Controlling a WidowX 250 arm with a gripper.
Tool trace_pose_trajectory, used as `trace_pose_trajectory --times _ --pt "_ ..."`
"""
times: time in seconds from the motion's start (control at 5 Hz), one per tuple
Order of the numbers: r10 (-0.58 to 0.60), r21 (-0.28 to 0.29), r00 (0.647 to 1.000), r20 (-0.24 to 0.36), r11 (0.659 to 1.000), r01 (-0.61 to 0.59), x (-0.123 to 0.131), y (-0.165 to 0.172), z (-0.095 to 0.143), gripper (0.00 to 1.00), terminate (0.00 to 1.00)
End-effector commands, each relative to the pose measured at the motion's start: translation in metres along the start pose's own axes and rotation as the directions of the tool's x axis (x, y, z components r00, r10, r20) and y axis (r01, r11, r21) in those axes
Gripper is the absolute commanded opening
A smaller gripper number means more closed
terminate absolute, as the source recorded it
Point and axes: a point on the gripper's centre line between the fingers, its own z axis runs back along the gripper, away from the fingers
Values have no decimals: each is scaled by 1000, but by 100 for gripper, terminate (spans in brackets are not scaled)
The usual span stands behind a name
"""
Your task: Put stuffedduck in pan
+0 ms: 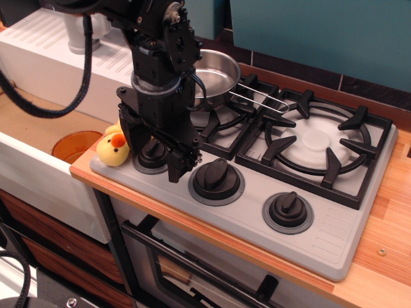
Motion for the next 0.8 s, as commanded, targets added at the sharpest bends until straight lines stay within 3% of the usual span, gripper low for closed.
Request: trace_pose_trajectory --times 0.0,0.6 --pt "0 0 1000 0 1000 0 0 0 0 100 0" --pt "-52 27 998 44 998 51 -6 45 2 100 0"
